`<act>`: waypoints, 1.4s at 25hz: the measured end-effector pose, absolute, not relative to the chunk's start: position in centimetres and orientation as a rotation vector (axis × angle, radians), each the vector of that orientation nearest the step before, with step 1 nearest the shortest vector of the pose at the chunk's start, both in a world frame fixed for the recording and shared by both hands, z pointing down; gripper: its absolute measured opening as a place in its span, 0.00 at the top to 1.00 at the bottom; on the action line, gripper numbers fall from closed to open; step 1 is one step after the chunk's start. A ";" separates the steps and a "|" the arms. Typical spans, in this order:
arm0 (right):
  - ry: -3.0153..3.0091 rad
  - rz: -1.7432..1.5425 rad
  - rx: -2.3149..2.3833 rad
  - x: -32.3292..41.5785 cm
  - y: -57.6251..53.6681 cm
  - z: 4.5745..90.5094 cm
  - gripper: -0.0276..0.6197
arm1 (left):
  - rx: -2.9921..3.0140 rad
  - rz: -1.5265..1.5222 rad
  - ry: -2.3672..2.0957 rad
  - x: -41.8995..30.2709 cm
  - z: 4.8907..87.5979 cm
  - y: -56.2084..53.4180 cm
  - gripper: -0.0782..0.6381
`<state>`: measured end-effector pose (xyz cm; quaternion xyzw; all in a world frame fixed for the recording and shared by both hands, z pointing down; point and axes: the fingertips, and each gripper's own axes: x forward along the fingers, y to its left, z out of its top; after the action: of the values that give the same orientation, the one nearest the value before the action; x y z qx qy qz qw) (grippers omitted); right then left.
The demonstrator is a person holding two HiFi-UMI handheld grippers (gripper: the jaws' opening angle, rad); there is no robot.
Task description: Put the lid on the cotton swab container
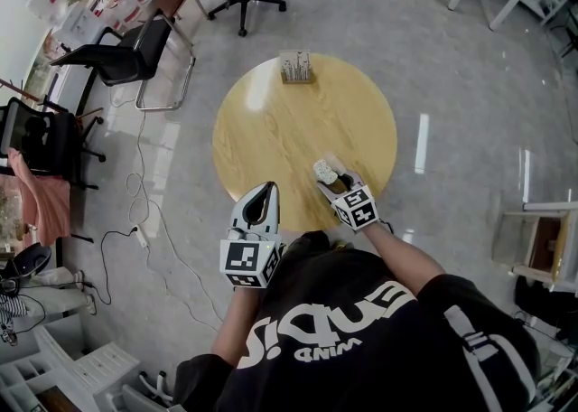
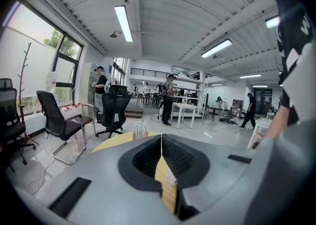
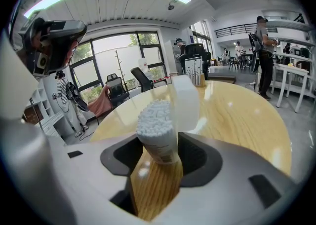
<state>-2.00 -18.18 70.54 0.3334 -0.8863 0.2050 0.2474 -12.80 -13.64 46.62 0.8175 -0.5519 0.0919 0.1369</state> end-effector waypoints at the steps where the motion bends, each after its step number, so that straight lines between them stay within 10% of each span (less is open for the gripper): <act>1: -2.417 0.560 0.908 -2.0 -18.2 70.6 0.62 | 2.370 0.265 -1.599 -12.8 46.6 -13.6 0.87; 11: -2.419 0.557 0.900 -2.0 -18.4 70.5 0.62 | 2.367 0.195 -1.580 -12.9 46.4 -13.9 0.66; 35: -2.420 0.545 0.862 -2.2 -18.4 70.8 0.62 | 2.408 0.256 -1.370 -9.5 51.6 -17.6 0.66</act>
<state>-2.25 -18.39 70.82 0.3175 -0.8911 0.2007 0.2548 -9.46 -17.64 51.57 0.8516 -0.4845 0.0905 0.1787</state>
